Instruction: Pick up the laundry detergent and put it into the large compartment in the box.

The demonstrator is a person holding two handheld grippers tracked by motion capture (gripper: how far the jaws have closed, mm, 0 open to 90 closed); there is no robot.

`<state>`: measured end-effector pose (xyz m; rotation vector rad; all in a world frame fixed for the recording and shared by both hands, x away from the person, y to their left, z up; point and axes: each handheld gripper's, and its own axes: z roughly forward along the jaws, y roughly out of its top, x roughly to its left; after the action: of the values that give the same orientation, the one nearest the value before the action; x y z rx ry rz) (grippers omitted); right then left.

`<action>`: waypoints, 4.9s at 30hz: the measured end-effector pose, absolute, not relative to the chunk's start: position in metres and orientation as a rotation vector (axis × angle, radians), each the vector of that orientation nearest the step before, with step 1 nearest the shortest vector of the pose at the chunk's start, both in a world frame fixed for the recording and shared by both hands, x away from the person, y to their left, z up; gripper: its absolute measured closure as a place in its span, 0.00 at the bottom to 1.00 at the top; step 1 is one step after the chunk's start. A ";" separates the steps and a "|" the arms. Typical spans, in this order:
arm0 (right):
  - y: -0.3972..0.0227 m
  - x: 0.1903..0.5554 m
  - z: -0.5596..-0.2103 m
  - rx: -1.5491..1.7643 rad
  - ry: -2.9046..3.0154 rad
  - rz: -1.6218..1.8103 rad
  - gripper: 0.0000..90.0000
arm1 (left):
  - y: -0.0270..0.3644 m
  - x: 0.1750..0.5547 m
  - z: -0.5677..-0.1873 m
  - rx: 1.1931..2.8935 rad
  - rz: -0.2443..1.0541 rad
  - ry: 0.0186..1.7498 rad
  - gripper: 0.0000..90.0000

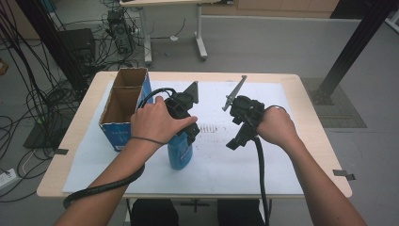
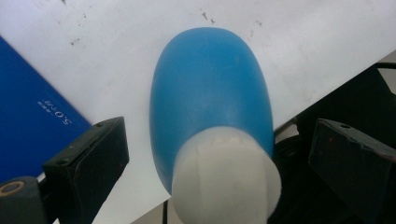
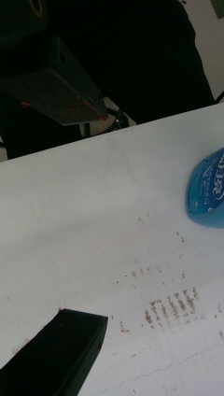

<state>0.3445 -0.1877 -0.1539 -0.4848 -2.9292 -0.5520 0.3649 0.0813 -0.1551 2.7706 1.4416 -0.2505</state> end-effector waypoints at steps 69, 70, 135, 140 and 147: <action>-0.184 0.341 -0.157 -0.487 -2.943 -0.551 0.04 | 0.068 0.357 -0.168 2.806 -0.161 1.476 0.41; -0.184 0.341 -0.157 -0.483 -2.945 -0.553 0.04 | 0.068 0.357 -0.168 2.805 -0.160 1.477 0.41; -0.184 0.344 -0.155 -0.495 -2.947 -0.564 0.04 | 0.064 0.356 -0.169 2.816 -0.150 1.482 0.41; -0.184 0.344 -0.156 -0.486 -2.948 -0.571 0.04 | 0.064 0.356 -0.169 2.814 -0.149 1.486 0.41; -0.183 0.344 -0.155 -0.493 -2.948 -0.565 0.04 | 0.064 0.356 -0.169 2.814 -0.148 1.486 0.41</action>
<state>0.3437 -0.1828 -0.1554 -0.4929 -2.9477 -0.5651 0.3559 0.0637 -0.1694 2.8144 1.4855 -0.1478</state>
